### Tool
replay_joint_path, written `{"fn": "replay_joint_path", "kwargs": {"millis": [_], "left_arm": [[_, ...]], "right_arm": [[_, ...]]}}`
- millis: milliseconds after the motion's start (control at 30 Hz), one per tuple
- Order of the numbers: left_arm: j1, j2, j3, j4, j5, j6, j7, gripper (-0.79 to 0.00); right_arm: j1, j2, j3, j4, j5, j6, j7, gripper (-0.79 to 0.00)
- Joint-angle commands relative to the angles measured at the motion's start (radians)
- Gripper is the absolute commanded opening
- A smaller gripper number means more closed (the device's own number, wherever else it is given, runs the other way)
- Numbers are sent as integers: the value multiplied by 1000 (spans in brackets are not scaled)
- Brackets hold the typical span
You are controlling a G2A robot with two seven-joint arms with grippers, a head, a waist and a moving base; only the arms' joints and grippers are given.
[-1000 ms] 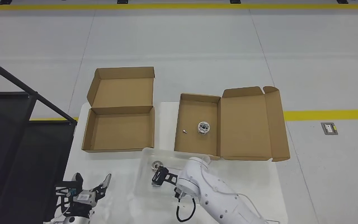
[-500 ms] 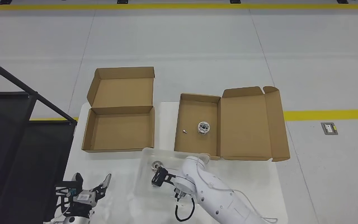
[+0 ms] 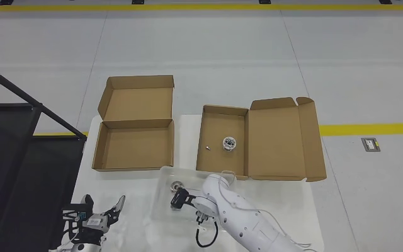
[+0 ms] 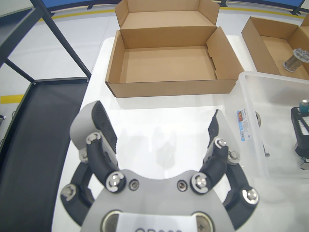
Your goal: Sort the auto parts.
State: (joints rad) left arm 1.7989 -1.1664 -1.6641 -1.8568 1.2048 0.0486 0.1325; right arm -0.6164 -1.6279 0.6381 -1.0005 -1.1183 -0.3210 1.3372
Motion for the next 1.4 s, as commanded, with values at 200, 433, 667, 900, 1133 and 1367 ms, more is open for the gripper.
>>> {"fn": "replay_joint_path", "kwargs": {"millis": [200, 433, 667, 900, 1133, 1367], "left_arm": [[0, 0, 0, 0, 0, 0, 0, 0], [0, 0, 0, 0, 0, 0, 0, 0], [0, 0, 0, 0, 0, 0, 0, 0], [0, 0, 0, 0, 0, 0, 0, 0], [0, 0, 0, 0, 0, 0, 0, 0], [0, 0, 0, 0, 0, 0, 0, 0]], "right_arm": [[3, -2, 5, 11, 3, -1, 2, -640], [9, -2, 12, 14, 4, -2, -3, -785], [-1, 22, 71, -90, -27, 5, -22, -785], [-117, 91, 233, -459, -157, 36, -31, -785], [-270, 136, 385, -759, -252, 33, -212, -785], [-258, 140, 432, -699, -315, 106, -356, -785]]}}
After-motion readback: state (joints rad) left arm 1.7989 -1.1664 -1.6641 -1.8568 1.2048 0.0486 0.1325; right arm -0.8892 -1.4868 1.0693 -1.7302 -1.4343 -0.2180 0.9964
